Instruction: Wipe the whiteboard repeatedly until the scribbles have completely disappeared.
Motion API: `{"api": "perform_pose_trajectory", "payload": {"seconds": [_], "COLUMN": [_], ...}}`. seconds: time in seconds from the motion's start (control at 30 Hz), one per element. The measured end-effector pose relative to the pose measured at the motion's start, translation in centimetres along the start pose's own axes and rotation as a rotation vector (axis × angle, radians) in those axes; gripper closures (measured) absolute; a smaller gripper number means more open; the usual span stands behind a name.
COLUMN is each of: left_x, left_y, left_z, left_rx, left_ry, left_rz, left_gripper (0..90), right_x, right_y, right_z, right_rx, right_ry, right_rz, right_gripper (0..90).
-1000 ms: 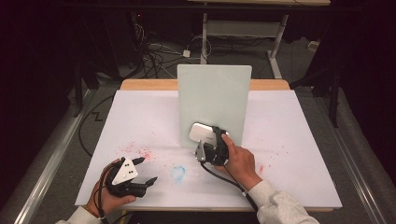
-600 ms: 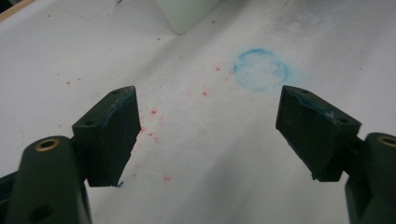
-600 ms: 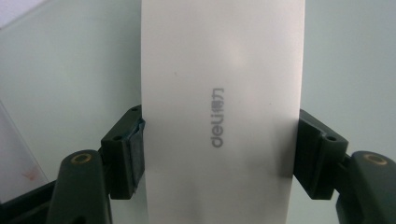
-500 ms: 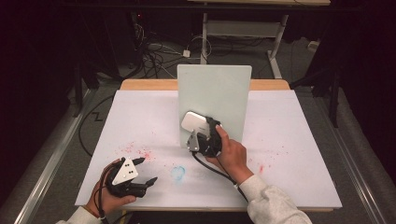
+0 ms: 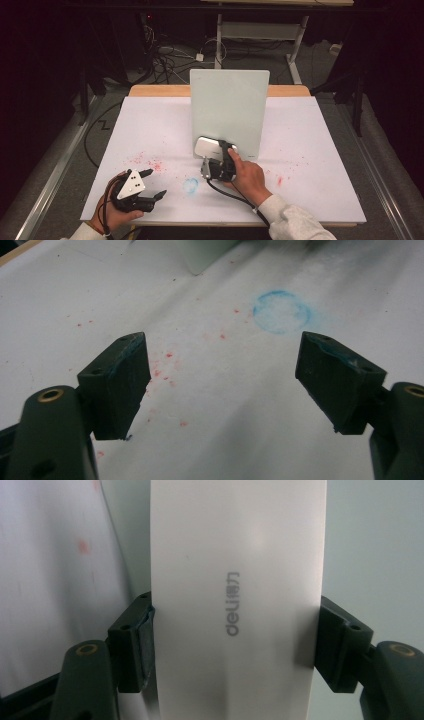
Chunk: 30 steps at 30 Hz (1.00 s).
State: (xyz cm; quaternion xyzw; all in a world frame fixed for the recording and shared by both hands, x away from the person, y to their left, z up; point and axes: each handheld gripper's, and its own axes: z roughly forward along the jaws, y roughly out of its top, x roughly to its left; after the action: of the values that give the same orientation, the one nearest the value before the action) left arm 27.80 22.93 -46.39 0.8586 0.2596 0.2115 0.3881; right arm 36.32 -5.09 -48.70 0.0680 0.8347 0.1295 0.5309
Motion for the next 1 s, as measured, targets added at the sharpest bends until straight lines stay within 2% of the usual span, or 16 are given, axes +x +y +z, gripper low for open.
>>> {"api": "perform_pose_trajectory", "payload": {"seconds": [0.07, 0.17, 0.27, 0.43, 0.57, 0.7, 0.8, 0.9, 1.0], "left_x": [0.0, -0.1, -0.1, -0.1, -0.1, -0.2, -0.2, -0.1, -0.2], "left_y": [0.0, 0.1, 0.2, 0.4, 0.5, 0.6, 0.6, 0.6, 0.6], "left_z": [-0.1, -0.1, -0.1, 0.2, 0.4, 0.5, 0.6, 0.6, 0.6], "left_rx": [0.000, 0.001, -0.003, 0.001, 0.000, 0.002, 0.002, 0.006, 0.008], "left_ry": [0.003, 0.005, 0.004, -0.001, -0.004, -0.007, -0.011, -0.010, -0.010], "left_rz": [0.000, 0.006, 0.003, 0.010, 0.010, 0.016, 0.018, 0.018, 0.020], "left_gripper": [21.0, 21.0, 21.0, 21.0, 21.0, 21.0, 21.0, 21.0, 21.0], "right_x": [-0.1, -0.6, -1.1, -1.6, -2.5, -3.6, -4.6, -5.6, -6.0], "right_y": [-1.4, -3.5, -5.3, -8.0, -10.0, -10.7, -11.0, -11.3, -11.3], "right_z": [-0.2, -0.7, -1.0, -1.5, -1.8, -2.1, -2.3, -2.3, -2.4], "right_rx": [0.009, 0.036, 0.048, 0.080, 0.096, 0.104, 0.094, 0.082, 0.073], "right_ry": [-0.004, 0.009, -0.003, -0.016, -0.030, -0.038, -0.067, -0.047, -0.056], "right_rz": [-0.004, 0.017, 0.035, 0.031, 0.062, 0.113, 0.170, 0.230, 0.253], "right_gripper": [30.9, 30.9, 30.9, 30.9, 30.9, 31.0, 31.0, 31.0, 31.0]}}
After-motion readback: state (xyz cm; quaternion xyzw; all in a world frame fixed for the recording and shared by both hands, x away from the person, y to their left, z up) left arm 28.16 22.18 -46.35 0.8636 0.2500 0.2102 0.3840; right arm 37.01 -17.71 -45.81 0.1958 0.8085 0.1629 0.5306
